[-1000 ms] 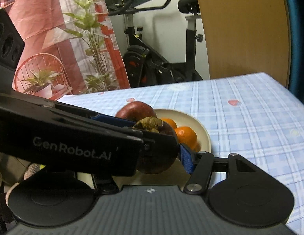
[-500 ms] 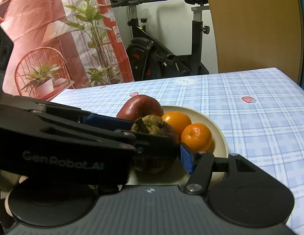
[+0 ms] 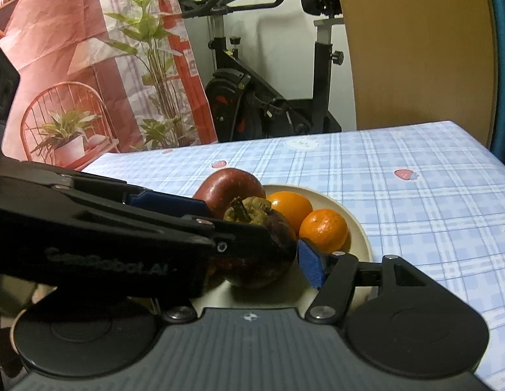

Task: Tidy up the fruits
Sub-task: 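Carry the mangosteen clamped between both tools onto the plate, then open both tools and withdraw them from the plate toward the fruit pile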

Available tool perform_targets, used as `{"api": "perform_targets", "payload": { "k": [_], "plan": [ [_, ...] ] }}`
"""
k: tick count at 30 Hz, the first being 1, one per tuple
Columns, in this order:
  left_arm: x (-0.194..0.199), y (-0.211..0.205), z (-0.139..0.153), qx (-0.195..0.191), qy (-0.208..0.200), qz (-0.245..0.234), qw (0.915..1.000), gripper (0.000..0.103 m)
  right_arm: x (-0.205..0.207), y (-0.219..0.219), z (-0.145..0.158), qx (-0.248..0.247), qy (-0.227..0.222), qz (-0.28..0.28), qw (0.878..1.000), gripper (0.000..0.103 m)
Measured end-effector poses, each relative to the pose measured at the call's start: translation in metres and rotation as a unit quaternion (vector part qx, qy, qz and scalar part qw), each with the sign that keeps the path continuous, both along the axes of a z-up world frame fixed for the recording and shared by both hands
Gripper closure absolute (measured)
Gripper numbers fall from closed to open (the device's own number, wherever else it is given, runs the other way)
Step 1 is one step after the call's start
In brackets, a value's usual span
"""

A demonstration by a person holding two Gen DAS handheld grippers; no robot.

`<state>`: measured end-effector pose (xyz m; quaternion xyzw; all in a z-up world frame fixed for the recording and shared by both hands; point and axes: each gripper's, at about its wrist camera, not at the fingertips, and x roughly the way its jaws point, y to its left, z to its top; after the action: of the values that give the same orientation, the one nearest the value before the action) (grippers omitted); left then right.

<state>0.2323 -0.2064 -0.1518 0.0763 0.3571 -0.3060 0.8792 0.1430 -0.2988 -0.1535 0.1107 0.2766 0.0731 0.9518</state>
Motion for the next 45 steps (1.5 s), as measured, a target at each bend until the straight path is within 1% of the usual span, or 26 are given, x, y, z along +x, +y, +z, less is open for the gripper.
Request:
{"api": "perform_targets", "payload": {
  "k": [3,10,15,20,24,29,32,35,39,41,43,45],
  "plan": [
    [-0.005,0.002,0.004,-0.001,-0.004,-0.001,1.0,0.041,-0.009,0.001,0.004,-0.002,-0.009,-0.007,1.0,0.037],
    [-0.025,0.019,0.015,-0.024,-0.015,0.007,0.9996,0.041,-0.034,0.01,0.013,-0.013,-0.035,-0.027,0.999,0.036],
    [-0.041,0.042,0.023,-0.044,-0.022,0.035,0.9982,0.041,-0.048,0.015,0.015,-0.012,-0.044,-0.039,0.998,0.036],
    [-0.062,0.073,0.024,-0.058,-0.032,0.079,0.9947,0.041,-0.063,0.026,0.011,-0.012,-0.057,-0.051,0.997,0.036],
    [-0.074,0.103,0.024,-0.053,-0.037,0.113,0.9915,0.041,-0.067,0.046,0.01,-0.025,-0.068,-0.025,0.997,0.036],
    [-0.078,0.156,0.03,-0.06,-0.037,0.174,0.9823,0.041,-0.058,0.075,0.009,-0.038,-0.072,0.02,0.996,0.036],
    [-0.08,0.184,0.033,-0.061,-0.036,0.203,0.9767,0.042,-0.049,0.09,0.008,-0.03,-0.069,0.037,0.997,0.036],
    [-0.084,0.205,0.03,-0.065,-0.028,0.223,0.9722,0.042,-0.039,0.104,0.007,-0.023,-0.071,0.061,0.995,0.036],
    [-0.088,0.219,0.027,-0.073,-0.021,0.235,0.9691,0.042,-0.037,0.122,0.001,-0.015,-0.071,0.093,0.993,0.037],
    [-0.088,0.22,0.025,-0.08,-0.019,0.233,0.969,0.042,-0.04,0.128,0.001,-0.029,-0.075,0.105,0.991,0.037],
    [-0.088,0.218,0.024,-0.085,-0.017,0.227,0.9699,0.042,-0.044,0.132,0.0,-0.027,-0.076,0.116,0.99,0.037],
    [-0.092,0.213,0.02,-0.086,-0.016,0.215,0.9726,0.042,-0.047,0.136,-0.003,-0.036,-0.07,0.125,0.989,0.037]
  ]
}}
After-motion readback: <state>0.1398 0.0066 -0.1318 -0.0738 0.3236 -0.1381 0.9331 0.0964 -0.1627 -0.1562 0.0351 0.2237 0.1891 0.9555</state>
